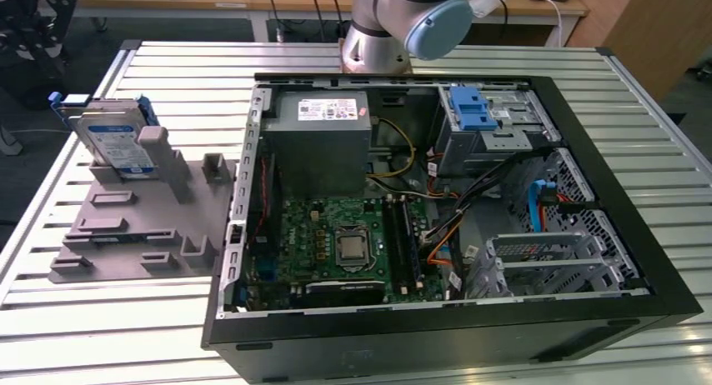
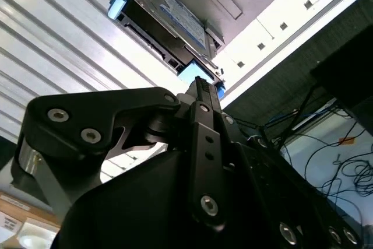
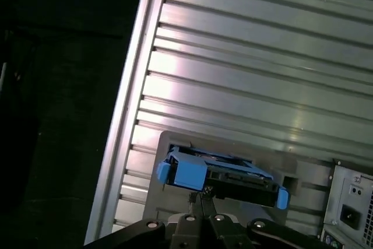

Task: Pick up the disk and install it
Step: 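Pick up the disk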

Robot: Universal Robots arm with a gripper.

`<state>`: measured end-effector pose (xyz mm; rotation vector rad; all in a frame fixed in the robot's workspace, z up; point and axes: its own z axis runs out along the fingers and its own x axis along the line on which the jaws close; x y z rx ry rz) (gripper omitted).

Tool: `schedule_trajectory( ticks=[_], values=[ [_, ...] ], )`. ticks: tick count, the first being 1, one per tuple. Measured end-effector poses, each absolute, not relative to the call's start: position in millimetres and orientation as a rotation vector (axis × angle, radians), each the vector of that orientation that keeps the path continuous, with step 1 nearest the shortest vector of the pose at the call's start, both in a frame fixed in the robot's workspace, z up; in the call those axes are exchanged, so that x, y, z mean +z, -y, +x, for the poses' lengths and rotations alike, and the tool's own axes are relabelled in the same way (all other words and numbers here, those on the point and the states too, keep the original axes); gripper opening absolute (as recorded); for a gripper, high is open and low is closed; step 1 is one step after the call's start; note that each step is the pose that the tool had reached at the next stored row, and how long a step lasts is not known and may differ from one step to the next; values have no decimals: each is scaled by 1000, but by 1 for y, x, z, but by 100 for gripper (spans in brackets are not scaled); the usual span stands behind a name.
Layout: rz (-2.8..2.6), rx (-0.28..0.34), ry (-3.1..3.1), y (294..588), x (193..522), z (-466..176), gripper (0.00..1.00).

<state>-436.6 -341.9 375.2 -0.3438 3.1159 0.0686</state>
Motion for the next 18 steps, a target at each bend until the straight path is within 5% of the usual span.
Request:
schedule_trajectory(
  ticks=[18],
  values=[
    [-514,63,-3096,342,375,-437,11]
  ],
)
